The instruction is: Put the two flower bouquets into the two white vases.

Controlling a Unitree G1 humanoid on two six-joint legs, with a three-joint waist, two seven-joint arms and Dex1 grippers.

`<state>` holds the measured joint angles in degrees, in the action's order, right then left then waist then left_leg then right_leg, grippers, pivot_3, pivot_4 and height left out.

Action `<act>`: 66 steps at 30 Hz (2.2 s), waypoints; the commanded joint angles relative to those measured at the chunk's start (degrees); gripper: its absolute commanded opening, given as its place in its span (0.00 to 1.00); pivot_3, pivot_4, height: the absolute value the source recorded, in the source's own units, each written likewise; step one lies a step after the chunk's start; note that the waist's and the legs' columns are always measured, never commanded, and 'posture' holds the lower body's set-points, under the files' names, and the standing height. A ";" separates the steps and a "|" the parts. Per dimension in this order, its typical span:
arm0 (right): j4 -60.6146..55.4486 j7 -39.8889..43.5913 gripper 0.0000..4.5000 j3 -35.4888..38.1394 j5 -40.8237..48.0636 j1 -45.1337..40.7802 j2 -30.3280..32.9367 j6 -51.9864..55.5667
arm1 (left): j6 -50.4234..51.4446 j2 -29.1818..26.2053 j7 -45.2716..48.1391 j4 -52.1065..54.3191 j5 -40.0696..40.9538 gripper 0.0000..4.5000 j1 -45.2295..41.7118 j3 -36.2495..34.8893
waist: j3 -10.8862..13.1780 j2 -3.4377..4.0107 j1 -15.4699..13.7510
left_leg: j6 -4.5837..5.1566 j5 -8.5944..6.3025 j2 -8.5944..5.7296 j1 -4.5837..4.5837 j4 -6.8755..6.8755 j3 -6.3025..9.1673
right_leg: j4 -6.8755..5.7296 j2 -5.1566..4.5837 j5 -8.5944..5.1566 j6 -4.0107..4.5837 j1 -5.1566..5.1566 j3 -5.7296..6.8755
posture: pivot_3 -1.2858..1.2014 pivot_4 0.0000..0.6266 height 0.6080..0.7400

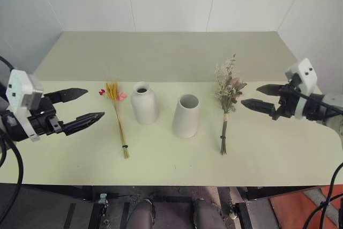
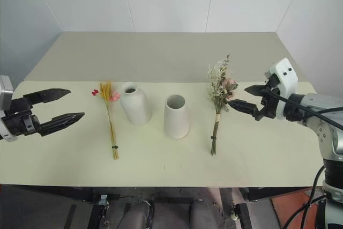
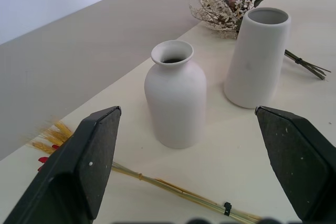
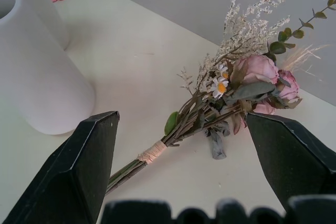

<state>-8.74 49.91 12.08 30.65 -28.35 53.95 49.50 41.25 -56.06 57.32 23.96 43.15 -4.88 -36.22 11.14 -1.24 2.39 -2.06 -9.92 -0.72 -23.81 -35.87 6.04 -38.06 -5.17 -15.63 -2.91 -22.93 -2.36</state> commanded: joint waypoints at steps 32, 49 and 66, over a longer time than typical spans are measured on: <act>5.68 12.18 1.00 -6.03 -1.27 -14.00 -0.26 -12.60 | 41.55 -2.63 -28.95 -11.21 -0.17 0.99 -26.03 16.26 | 0.00 -0.01 0.10 | 0.00 0.00 0.00 0.00 -0.01 0.00 | -0.04 0.04 0.00 -0.06 -0.02 0.01 | 0.52 0.24 1.00; 11.04 23.27 1.00 -9.68 -2.79 -21.47 -2.93 -22.19 | 51.25 15.23 -46.91 -22.62 -8.37 0.90 -34.50 24.90 | 0.00 -0.03 0.05 | -0.02 0.01 -0.12 -0.06 -0.03 0.02 | -0.17 -0.07 0.04 -0.06 -0.11 -0.02 | 0.52 0.24 1.00; 9.44 23.75 1.00 -8.64 -1.94 -19.08 -2.41 -21.58 | 48.29 15.38 -46.22 -24.41 -17.11 0.01 -35.92 20.84 | 0.00 -0.04 0.09 | -0.03 0.01 -0.16 -0.04 -0.05 0.02 | -0.27 -0.10 0.05 -0.07 -0.12 -0.02 | 0.52 0.24 1.00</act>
<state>2.52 73.60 1.02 27.79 -46.78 50.79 28.30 91.15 -39.19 10.89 -1.33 27.23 -39.80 -13.03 11.14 -1.28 2.48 -2.09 -9.90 -0.88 -23.85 -35.92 6.06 -38.33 -5.26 -15.58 -2.98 -23.05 -2.39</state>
